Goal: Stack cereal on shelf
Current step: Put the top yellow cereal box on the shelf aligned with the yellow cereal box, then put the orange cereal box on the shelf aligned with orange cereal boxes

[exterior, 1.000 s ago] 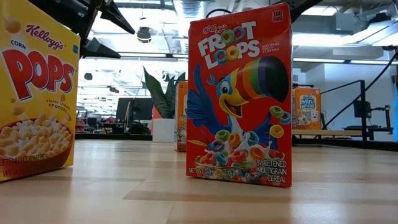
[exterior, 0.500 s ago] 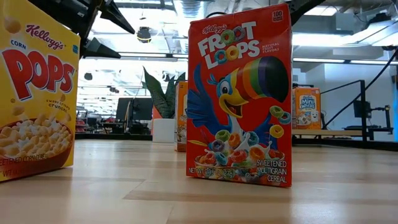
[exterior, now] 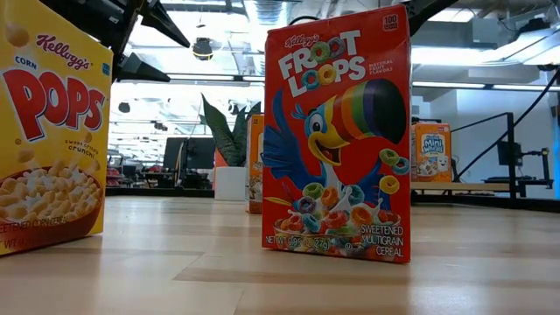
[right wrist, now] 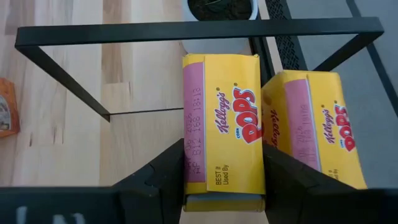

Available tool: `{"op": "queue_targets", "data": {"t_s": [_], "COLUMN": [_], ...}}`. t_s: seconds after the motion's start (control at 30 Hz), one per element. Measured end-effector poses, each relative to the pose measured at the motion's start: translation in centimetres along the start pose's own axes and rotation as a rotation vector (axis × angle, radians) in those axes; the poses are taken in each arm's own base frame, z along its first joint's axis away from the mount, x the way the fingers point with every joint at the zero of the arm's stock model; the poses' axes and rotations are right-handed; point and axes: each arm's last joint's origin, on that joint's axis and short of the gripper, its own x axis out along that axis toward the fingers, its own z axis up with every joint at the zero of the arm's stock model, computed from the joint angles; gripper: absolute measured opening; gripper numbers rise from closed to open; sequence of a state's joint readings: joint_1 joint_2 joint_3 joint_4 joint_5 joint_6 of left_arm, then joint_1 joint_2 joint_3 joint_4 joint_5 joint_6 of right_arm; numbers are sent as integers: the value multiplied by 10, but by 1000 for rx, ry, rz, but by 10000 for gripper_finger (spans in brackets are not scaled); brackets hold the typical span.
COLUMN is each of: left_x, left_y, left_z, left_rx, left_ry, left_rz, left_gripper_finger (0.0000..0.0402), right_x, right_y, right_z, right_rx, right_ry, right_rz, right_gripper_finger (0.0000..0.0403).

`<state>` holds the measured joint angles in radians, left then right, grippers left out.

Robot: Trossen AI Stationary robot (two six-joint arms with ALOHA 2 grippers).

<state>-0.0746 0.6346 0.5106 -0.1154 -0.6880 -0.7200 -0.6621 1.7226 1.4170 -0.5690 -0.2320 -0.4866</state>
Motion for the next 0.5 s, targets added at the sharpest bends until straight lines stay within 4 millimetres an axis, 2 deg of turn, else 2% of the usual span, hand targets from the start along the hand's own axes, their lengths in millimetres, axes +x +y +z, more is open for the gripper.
{"op": "queue_targets", "data": {"t_s": [0.27,0.5], "left_x": [0,0], "left_y": [0,0], "left_z": [0,0], "left_rx": [-3,-3], "left_ry": [0,0], "left_rz": [0,0], "left_gripper_finger": [359,359], "right_x": [0,-1], "right_y": [-1,1], "right_z": [-1,0], "right_rx": [1,0], "right_ry": [20,17], "right_rz": [-26,-24], "right_gripper_finger": [242,242]}}
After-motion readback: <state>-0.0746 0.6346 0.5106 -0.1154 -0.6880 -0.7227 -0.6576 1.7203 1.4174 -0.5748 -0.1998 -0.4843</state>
